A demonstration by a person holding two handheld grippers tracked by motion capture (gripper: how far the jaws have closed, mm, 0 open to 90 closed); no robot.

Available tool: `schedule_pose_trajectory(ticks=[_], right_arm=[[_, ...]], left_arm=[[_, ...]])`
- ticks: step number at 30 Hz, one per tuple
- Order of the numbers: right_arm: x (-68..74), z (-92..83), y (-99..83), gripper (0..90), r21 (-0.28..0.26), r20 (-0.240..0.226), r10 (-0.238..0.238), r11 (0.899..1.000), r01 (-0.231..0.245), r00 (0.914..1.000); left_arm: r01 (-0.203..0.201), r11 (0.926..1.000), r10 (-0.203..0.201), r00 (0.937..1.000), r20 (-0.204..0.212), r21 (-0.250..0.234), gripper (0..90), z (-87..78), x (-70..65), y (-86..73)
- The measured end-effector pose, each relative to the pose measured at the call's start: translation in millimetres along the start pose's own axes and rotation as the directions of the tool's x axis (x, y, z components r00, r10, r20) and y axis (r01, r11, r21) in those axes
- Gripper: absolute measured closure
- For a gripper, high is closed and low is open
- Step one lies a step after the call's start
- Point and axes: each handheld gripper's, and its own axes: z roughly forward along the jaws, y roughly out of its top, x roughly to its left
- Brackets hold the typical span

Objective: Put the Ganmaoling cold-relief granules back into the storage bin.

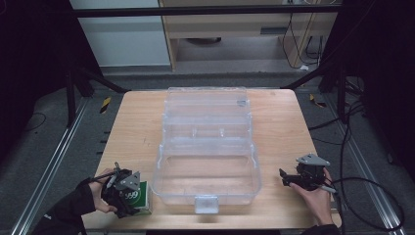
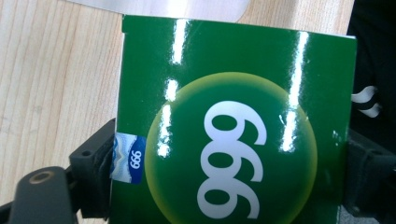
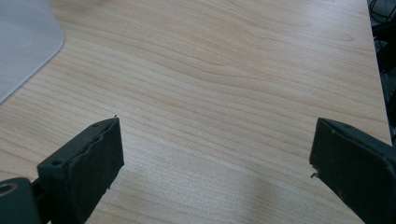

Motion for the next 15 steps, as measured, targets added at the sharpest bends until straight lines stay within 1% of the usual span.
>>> schedule_pose_trajectory(ticks=[5,8,9,10,12,13,15], right_arm=[[-0.2,-0.1,0.0,3.4,0.000,-0.001,-0.001,1.000,0.001,1.0000],[-0.2,-0.3,0.1,3.4,0.000,-0.003,0.000,1.000,0.000,1.0000],[-0.3,-0.2,0.0,3.4,0.000,-0.002,-0.002,1.000,0.002,1.0000],[-0.2,-0.3,0.1,3.4,0.000,-0.004,0.000,1.000,0.000,1.0000],[-0.2,-0.4,0.0,3.4,0.000,-0.004,0.000,1.000,0.000,1.0000],[0.0,-0.5,0.0,3.4,0.000,-0.006,0.001,1.000,-0.001,1.0000],[-0.1,-0.6,0.1,3.4,0.000,-0.006,0.001,1.000,-0.001,1.0000]], left_arm=[[0.004,1.0000,-0.004,0.9999,0.010,0.008,14.0,-1.9,-2.1,0.0],[0.014,0.9999,-0.014,0.9997,0.020,0.003,14.2,-6.4,-3.2,-0.9],[0.017,0.9999,-0.017,0.9997,0.019,0.000,14.2,-8.8,-3.5,-1.2],[0.020,0.9998,-0.020,0.9998,0.009,-0.005,14.2,-13.9,-3.7,-1.8],[0.014,0.9999,-0.014,0.9999,0.002,-0.007,14.2,-16.8,-3.3,-2.0],[0.019,0.9997,-0.019,0.9998,-0.008,-0.016,14.2,-22.3,-3.6,-2.4],[0.019,0.9995,-0.019,0.9998,-0.011,-0.024,14.3,-24.9,-3.5,-2.4]])
